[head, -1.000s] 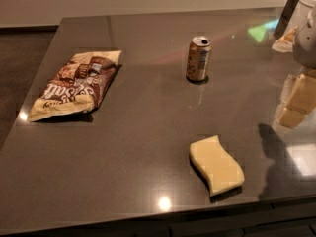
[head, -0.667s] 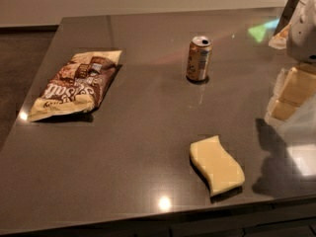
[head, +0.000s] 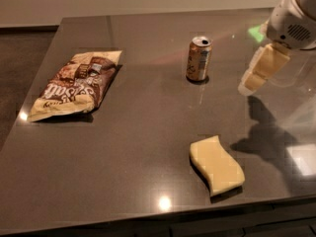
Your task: Move orange can near brown chip bag
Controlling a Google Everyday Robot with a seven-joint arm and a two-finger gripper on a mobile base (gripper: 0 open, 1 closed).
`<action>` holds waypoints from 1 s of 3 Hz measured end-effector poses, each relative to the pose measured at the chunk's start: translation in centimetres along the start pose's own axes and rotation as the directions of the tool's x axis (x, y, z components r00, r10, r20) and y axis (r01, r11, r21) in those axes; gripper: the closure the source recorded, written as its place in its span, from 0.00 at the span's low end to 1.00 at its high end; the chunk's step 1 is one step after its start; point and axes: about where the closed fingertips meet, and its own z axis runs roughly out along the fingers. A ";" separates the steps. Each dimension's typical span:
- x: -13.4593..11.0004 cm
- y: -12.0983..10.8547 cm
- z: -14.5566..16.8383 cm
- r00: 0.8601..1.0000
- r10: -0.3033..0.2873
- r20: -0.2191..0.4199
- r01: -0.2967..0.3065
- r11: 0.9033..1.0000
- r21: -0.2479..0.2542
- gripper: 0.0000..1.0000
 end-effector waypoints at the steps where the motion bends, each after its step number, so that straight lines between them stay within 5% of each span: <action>1: -1.6 -3.3 2.1 0.993 0.089 0.078 -0.090 0.996 0.013 0.00; 3: -4.7 -6.6 7.3 0.964 0.197 0.177 -0.199 0.980 -0.006 0.00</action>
Offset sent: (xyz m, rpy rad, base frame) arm 0.1117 0.0218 -0.0284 0.2604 -0.0627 -0.1827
